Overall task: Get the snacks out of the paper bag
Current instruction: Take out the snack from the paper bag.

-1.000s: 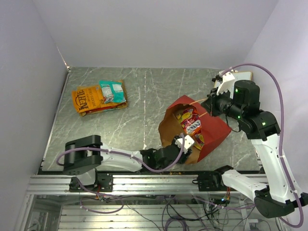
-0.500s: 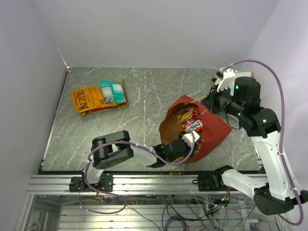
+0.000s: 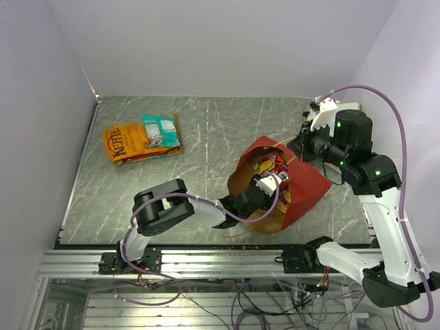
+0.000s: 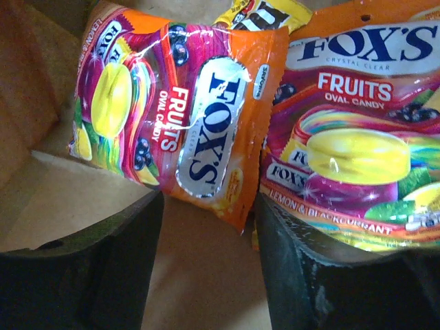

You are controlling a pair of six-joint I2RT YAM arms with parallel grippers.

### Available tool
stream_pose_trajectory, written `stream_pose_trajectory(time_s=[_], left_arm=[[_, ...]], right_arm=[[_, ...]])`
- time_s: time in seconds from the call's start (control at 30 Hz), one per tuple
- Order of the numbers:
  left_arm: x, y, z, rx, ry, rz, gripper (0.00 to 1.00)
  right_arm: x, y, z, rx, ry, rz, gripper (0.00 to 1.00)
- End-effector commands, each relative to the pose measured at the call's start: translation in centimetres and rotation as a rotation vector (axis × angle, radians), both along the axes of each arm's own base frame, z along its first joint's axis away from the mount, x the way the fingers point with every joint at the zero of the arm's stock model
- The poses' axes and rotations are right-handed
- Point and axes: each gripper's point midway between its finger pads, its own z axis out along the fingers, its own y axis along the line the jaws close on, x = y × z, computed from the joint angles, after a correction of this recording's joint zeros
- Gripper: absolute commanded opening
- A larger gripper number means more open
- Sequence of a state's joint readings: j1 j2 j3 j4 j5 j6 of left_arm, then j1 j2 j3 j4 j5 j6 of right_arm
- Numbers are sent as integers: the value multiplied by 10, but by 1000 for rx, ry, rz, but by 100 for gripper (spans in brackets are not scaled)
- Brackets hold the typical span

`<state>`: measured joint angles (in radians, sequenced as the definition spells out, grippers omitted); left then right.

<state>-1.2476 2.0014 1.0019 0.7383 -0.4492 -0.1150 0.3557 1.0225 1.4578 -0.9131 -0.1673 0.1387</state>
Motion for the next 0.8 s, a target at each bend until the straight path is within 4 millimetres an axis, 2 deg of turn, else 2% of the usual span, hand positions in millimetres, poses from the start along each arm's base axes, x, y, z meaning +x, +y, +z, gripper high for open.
stream_pose_trajectory(time_s=[0.0,0.1,0.17,0.3,0.4,0.67,0.77], left_arm=[[12,-13,-3,21,-23,27,68],[20,-15,-16,55,-20,76,73],[26,-10,-27,97,-23,118,74],[41,4,-35,120,-15,186,76],[44,7,-39,120,9,187,73],[37,-2,-53,94,59,141,86],[42,2,-65,120,93,167,87]], right_arm=[[0,-1,12,17,-46,-9,0],[0,-1,12,17,-45,-9,0],[0,-1,12,15,-46,-10,0],[0,-2,12,12,-49,-14,0],[0,-3,12,13,-50,-18,0],[1,-2,11,15,-48,-15,0],[1,-1,11,15,-47,-15,0]])
